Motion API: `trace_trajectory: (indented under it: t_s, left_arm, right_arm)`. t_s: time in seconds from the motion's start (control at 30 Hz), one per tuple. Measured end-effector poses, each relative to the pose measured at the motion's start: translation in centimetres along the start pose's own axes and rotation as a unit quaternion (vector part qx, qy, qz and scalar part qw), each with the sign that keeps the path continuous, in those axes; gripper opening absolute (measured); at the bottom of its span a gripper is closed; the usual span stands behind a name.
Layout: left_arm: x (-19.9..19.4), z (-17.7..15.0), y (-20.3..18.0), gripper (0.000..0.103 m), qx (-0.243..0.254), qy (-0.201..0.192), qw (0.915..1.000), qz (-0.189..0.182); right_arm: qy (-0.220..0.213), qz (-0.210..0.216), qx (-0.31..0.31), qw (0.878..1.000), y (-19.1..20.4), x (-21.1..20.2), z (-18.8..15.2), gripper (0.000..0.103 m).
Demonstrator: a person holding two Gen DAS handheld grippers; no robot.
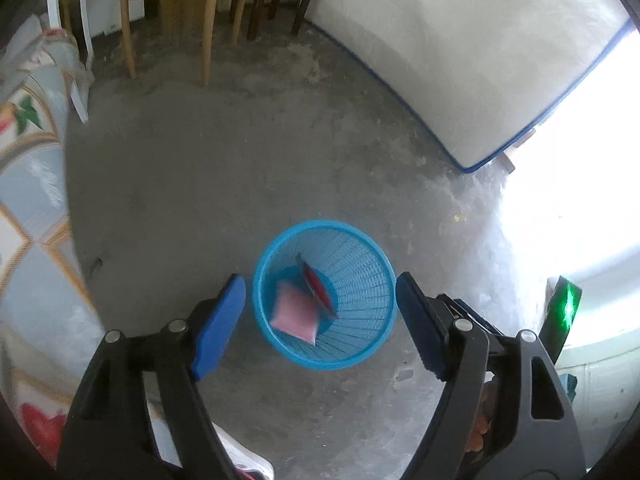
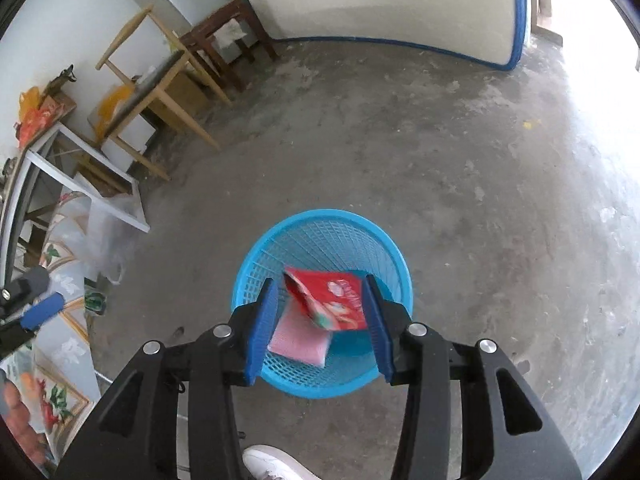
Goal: Collect trash
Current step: 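Return both tools to the table toward the clear plastic box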
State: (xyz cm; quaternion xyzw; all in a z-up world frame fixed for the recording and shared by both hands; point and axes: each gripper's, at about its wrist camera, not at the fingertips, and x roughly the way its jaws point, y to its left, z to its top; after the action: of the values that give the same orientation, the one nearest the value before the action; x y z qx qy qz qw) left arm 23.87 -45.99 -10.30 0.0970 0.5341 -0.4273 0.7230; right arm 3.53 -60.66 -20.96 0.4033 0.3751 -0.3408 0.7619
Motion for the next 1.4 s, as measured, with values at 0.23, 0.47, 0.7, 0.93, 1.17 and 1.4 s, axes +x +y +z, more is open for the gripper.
trace_trajectory:
  t_s: [0.23,0.47,0.7,0.93,1.17,1.4]
  left_arm:
    - [-6.5,-2.6,-0.2,0.074,0.031,-0.049,0.9983,-0.002]
    - [-13.7,-6.7,1.3,0.077,0.034,-0.082,0.9959,-0.019]
    - [-20.4,-13.3,4.0,0.086,0.031,-0.104,0.9941,-0.005]
    - [-27.0,-21.4,10.4,0.092,-0.025,-0.166,0.9855,0.027]
    - [-32.5,-28.8,16.7,0.095,-0.081,-0.232,0.9621,0.117]
    - [-33.3,-32.9,21.5,0.095,-0.141,-0.237,0.9466,0.167]
  right_arm:
    - [-0.037,-0.003,-0.024,0.999,0.0,-6.4,-2.6,0.043]
    - [-0.055,0.008,-0.059,0.997,2.6,-12.7,-5.1,0.049]
    - [-0.051,0.083,-0.115,0.989,8.1,-18.1,-6.9,0.064]
    - [0.030,0.200,-0.180,0.963,17.9,-19.4,-9.3,0.068]
    - [0.107,0.255,-0.231,0.933,27.5,-16.9,-13.1,0.069]
    - [0.152,0.244,-0.228,0.930,34.2,-12.5,-15.2,0.068]
